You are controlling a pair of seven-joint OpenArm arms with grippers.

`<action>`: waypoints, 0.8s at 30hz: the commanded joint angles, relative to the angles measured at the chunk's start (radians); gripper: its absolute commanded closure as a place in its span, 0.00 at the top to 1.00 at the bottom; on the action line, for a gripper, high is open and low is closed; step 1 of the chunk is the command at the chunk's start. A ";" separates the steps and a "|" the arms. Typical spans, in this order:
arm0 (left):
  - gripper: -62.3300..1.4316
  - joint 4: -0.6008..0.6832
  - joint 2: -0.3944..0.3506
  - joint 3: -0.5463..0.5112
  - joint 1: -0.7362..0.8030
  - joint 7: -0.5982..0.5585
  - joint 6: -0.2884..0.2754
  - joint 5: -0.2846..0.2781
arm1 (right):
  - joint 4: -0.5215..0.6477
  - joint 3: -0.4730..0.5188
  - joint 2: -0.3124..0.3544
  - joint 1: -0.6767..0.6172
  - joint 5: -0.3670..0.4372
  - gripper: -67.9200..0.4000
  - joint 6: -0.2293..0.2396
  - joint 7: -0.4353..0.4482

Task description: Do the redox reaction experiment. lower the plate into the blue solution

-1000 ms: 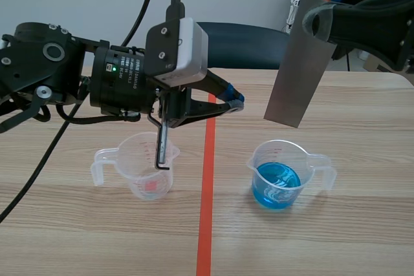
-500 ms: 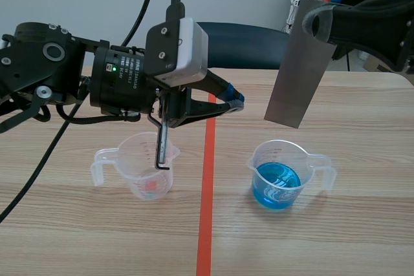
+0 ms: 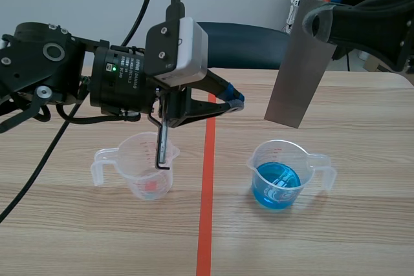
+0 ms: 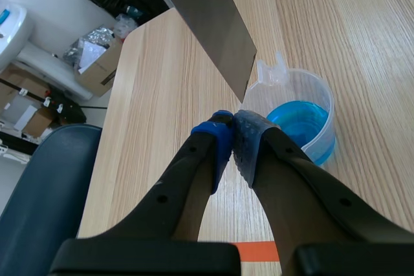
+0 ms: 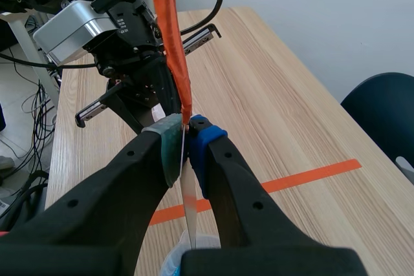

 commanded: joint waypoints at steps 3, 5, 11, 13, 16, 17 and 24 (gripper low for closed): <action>0.06 0.010 -0.014 -0.014 0.001 -0.021 0.007 -0.031 | 0.010 0.013 0.005 0.006 0.026 0.02 0.008 0.018; 0.06 0.010 -0.028 -0.015 0.010 -0.021 0.010 -0.034 | 0.010 0.013 0.005 0.006 0.026 0.01 0.008 0.018; 0.06 0.010 -0.074 -0.067 0.073 -0.101 0.018 -0.034 | 0.010 0.013 0.008 -0.011 0.025 0.02 0.008 0.018; 0.06 0.010 -0.089 -0.100 0.100 -0.122 0.018 -0.034 | 0.010 0.013 0.008 -0.021 0.025 0.01 0.008 0.021; 0.06 0.010 -0.109 -0.153 0.143 -0.125 0.018 -0.034 | 0.010 0.013 0.007 -0.027 0.013 0.02 0.008 0.021; 0.06 0.010 -0.117 -0.171 0.159 -0.134 0.017 -0.035 | 0.010 0.013 0.007 -0.027 0.010 0.02 0.008 0.021; 0.06 0.010 -0.180 -0.283 0.298 -0.218 0.019 -0.039 | 0.009 0.013 0.005 -0.036 -0.021 0.02 0.008 0.022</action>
